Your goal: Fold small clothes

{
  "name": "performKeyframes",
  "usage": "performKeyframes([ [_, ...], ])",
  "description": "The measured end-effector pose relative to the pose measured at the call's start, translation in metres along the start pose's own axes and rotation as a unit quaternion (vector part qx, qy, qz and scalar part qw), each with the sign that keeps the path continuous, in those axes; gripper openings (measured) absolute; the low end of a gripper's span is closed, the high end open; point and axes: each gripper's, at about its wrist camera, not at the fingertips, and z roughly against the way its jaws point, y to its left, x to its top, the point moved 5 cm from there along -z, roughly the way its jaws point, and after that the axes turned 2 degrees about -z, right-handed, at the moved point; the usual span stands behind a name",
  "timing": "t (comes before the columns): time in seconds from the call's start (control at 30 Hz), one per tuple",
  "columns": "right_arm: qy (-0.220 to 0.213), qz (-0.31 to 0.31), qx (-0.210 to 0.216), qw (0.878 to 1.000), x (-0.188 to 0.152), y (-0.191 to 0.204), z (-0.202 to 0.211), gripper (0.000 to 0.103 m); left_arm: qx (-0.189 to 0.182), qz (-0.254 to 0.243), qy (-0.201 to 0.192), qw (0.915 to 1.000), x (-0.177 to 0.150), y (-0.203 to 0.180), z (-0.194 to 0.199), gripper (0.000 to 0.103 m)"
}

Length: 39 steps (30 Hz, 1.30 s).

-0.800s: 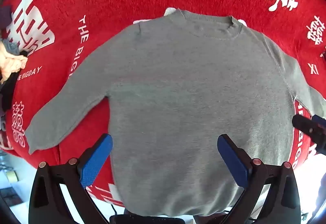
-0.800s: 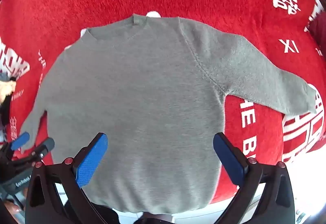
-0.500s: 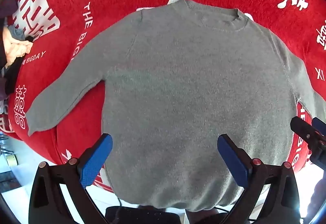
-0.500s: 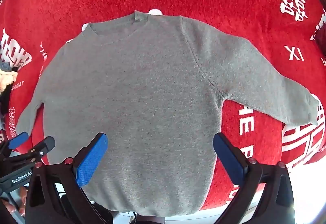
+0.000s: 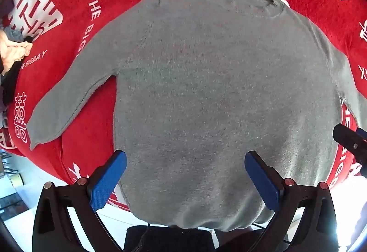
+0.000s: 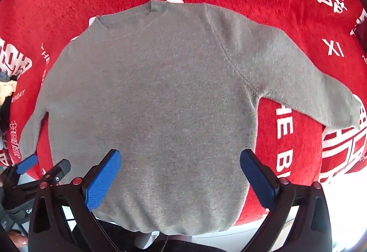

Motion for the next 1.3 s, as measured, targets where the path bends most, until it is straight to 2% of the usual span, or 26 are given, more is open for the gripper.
performKeyframes([
  [0.13,0.006,0.001,-0.003,1.0,-0.001,0.004,-0.003,0.103,-0.007,0.006,0.01,0.9999,0.002,-0.001,-0.004,0.103],
  [0.47,0.015,0.008,-0.002,1.0,0.001,0.007,-0.006,0.103,0.002,0.025,0.015,0.9996,0.007,0.009,-0.009,0.103],
  [0.73,0.018,0.01,-0.005,1.0,0.003,0.006,-0.007,0.103,-0.015,0.028,0.033,0.999,0.002,0.006,-0.012,0.103],
  [1.3,0.02,0.013,-0.006,1.0,0.004,0.004,-0.009,0.103,-0.02,0.025,0.031,0.999,-0.002,0.008,-0.011,0.103],
])
